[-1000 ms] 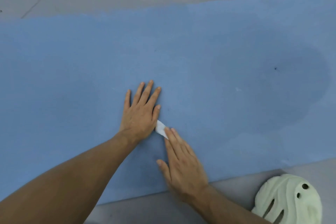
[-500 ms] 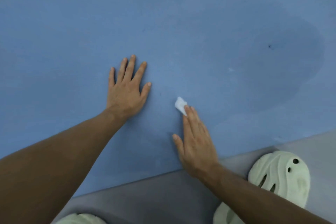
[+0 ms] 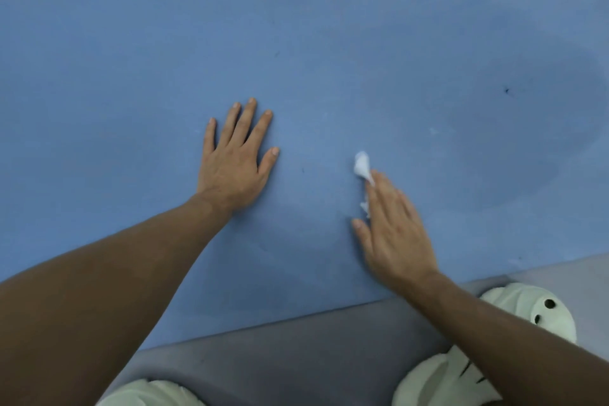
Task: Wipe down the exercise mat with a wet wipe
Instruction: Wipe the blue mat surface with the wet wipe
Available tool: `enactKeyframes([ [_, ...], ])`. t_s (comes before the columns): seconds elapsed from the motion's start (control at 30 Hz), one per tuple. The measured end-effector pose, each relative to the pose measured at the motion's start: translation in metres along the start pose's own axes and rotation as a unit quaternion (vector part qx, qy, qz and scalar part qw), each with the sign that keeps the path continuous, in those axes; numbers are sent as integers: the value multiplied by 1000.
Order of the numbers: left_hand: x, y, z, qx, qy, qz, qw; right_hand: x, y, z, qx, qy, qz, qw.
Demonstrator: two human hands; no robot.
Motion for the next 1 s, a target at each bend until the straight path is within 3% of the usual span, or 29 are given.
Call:
enactKeyframes([
  [0.13, 0, -1, 0, -7, 1, 1, 1000, -13, 3, -23, 25, -49, 13, 998],
  [0.3, 1, 0, -1, -9, 3, -5, 1000, -3, 1, 41, -42, -13, 22, 999],
  [0.5, 5, 5, 10, -9, 7, -2, 1000, 12, -6, 105, -70, 139, 44, 987],
  [0.6, 9, 9, 18, -8, 16, 5, 1000, 3, -7, 98, -49, 166, 40, 984],
  [0.7, 13, 12, 26, -5, 27, 9, 1000, -33, -4, 70, -26, 125, 46, 991],
  [0.87, 24, 15, 38, -3, 39, 4, 999, -104, 5, 26, -38, -28, 36, 998],
  [0.93, 28, 16, 41, -8, 44, 5, 999, -112, 6, 34, -51, -23, 45, 997],
  [1.0, 31, 17, 44, -13, 43, 9, 999, -102, 7, 63, -56, 36, 51, 996],
])
Point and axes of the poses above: each hand's wrist, its own x-axis away from the middle knuckle, its own y-axis out of the back of the hand, z = x × y, the point moved 7 cm from there along -x, towards the middle knuckle, and after that the axes turned 11 degrees about x, right-handed, at the moved point
